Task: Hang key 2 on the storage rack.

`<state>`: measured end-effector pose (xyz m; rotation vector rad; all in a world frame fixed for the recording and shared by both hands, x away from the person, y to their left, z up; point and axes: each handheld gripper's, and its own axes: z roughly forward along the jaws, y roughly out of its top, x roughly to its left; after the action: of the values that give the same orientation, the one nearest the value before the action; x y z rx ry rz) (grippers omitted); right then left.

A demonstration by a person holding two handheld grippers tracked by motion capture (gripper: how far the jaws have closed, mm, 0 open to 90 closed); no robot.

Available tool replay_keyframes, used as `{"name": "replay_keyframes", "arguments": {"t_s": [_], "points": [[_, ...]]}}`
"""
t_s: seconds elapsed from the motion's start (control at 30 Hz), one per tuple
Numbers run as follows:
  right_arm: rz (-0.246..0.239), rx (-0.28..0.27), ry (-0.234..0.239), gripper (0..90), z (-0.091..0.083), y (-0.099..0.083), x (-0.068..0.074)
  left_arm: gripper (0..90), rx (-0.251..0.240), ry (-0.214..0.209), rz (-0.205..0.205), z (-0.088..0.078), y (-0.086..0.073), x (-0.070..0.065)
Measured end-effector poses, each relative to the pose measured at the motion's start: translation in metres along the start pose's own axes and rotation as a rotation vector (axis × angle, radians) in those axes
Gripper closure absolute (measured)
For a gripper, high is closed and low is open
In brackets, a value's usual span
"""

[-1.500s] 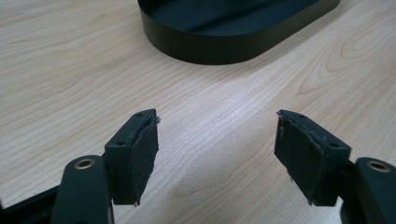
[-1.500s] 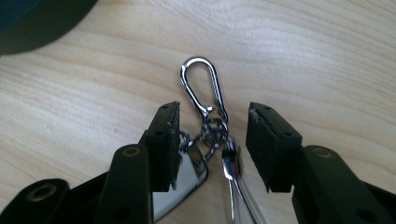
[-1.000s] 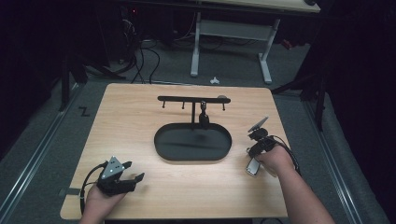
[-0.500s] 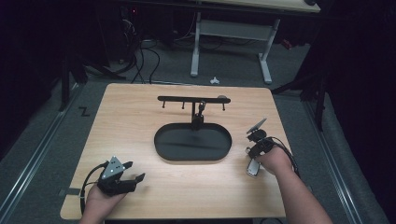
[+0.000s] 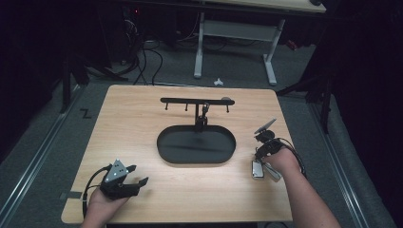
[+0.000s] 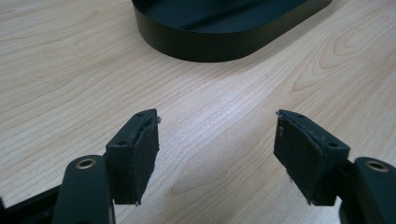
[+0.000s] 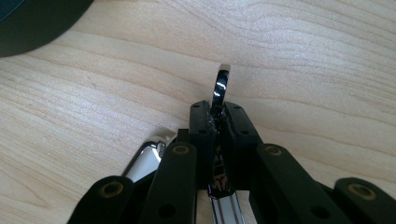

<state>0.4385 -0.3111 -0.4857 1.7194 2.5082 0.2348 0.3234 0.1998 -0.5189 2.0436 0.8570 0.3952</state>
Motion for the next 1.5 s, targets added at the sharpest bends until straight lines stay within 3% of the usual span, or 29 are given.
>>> {"name": "replay_keyframes", "arguments": {"t_s": [0.2,0.37,0.8,1.1,1.5], "points": [[-0.025,-0.009,-0.03,83.7,0.0,0.0,0.006,31.4,0.006,-0.003,0.009,0.001,0.0,-0.001],[-0.023,-0.022,-0.017,84.4,-0.004,0.002,0.007,31.5,0.01,-0.005,0.009,0.001,0.0,0.0],[-0.05,-0.057,0.026,84.4,-0.046,0.003,0.015,31.9,-0.001,-0.007,0.013,0.0,0.002,-0.001],[-0.065,-0.102,0.016,84.4,-0.082,0.006,0.023,31.9,-0.002,-0.004,0.013,0.0,0.003,-0.002],[-0.085,-0.12,0.008,84.4,-0.105,0.012,0.031,31.9,-0.012,0.001,0.006,-0.002,0.003,0.0]]}}
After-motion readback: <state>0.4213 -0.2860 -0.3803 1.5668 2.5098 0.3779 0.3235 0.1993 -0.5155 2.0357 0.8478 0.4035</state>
